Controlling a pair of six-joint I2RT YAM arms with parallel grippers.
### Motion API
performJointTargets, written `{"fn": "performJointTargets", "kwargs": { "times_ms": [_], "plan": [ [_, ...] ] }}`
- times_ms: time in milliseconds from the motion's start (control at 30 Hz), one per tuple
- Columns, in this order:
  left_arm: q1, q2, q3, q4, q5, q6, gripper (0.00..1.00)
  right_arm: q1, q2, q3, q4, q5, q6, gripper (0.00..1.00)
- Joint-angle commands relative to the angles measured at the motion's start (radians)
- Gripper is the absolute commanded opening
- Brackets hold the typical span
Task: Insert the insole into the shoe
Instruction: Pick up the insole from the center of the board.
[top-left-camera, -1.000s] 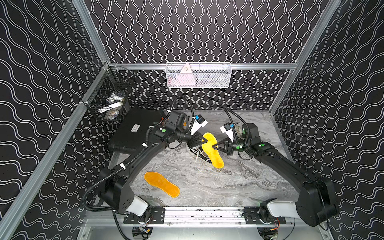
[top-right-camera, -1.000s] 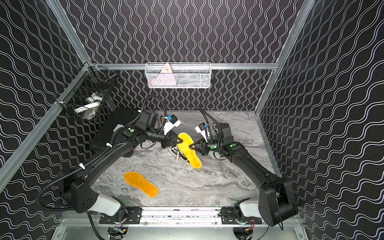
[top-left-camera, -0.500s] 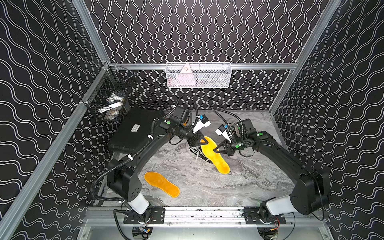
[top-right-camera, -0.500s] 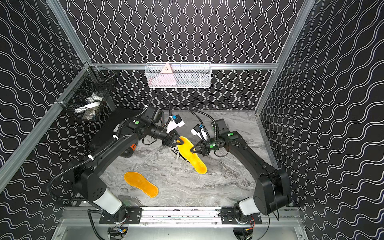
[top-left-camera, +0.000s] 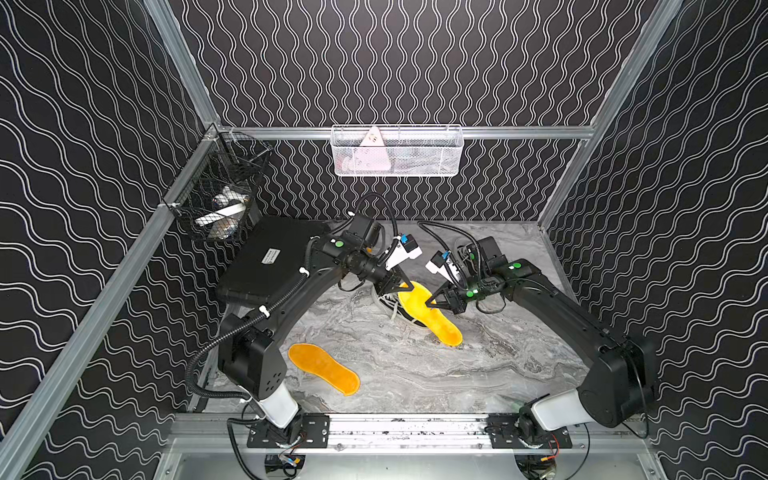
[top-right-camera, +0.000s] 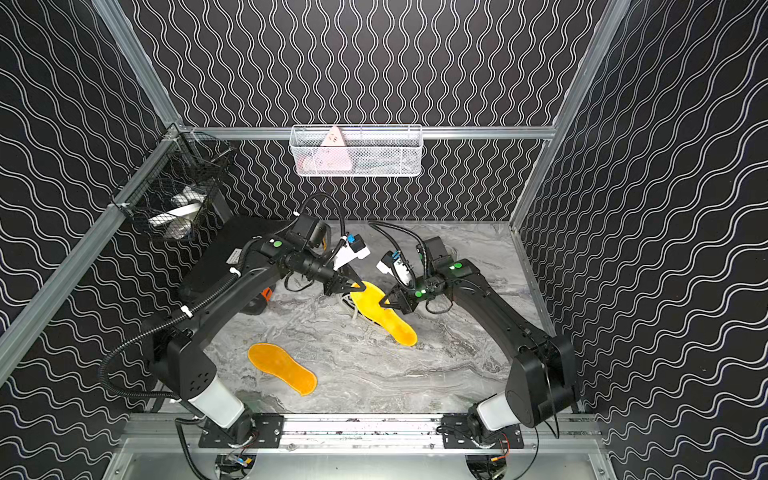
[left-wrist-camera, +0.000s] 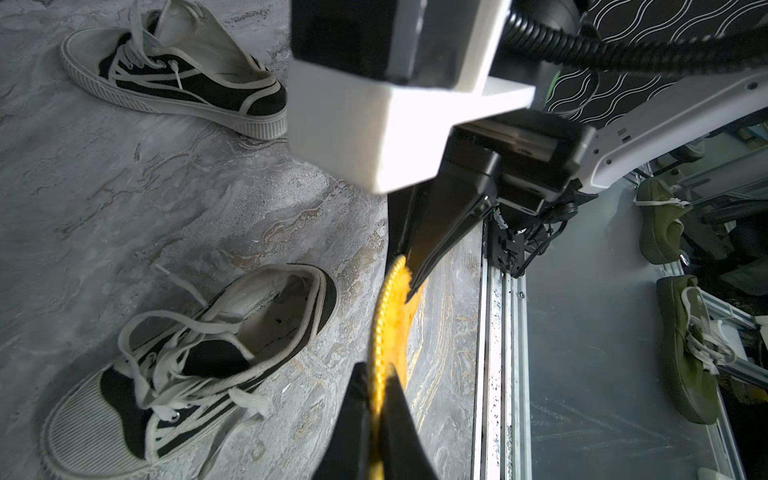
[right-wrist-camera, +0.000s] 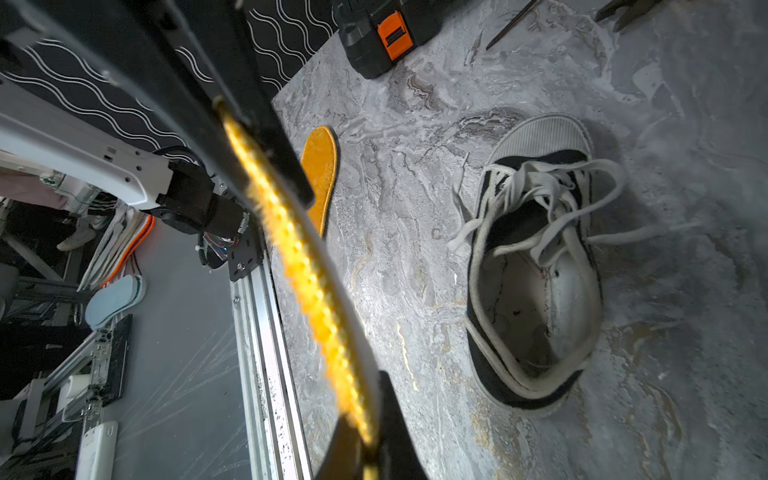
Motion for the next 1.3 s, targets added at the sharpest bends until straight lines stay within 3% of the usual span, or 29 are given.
{"fn": "performJointTargets", "kwargs": {
  "times_ms": [0, 100, 300, 567, 667, 733, 900, 1100, 1267],
  "plan": [
    [0.001, -0.027, -0.03, 0.028, -0.024, -0.023, 0.0, -0.003, -0.023, -0.006, 0.059, 0.091, 0.026, 0.35],
    [0.001, -0.07, -0.093, 0.154, -0.067, -0.145, 0.0, -0.003, -0.076, -0.064, 0.186, 0.078, 0.094, 0.44],
    [0.001, -0.104, -0.118, 0.169, -0.023, -0.189, 0.0, -0.003, -0.17, -0.309, 0.581, 0.08, 0.237, 0.61],
    [0.002, -0.092, -0.1, 0.145, 0.003, -0.199, 0.0, 0.063, -0.131, -0.276, 0.643, 0.089, 0.199, 0.65],
    [0.013, -0.109, -0.117, 0.225, -0.065, -0.314, 0.0, 0.118, -0.131, -0.247, 0.582, 0.125, 0.164, 0.62],
    [0.04, -0.11, -0.124, 0.263, -0.053, -0.403, 0.0, 0.166, -0.158, -0.271, 0.586, 0.194, 0.159, 0.6],
    [0.055, -0.107, -0.117, 0.244, -0.053, -0.527, 0.0, 0.327, -0.259, -0.448, 0.79, 0.534, 0.148, 0.63],
    [0.055, -0.101, -0.124, 0.204, -0.015, -0.595, 0.0, 0.428, -0.185, -0.462, 0.866, 0.893, 0.057, 0.7],
    [0.055, -0.106, -0.145, 0.159, -0.045, -0.592, 0.0, 0.441, -0.16, -0.485, 0.975, 0.987, -0.008, 0.76]
  ]
}}
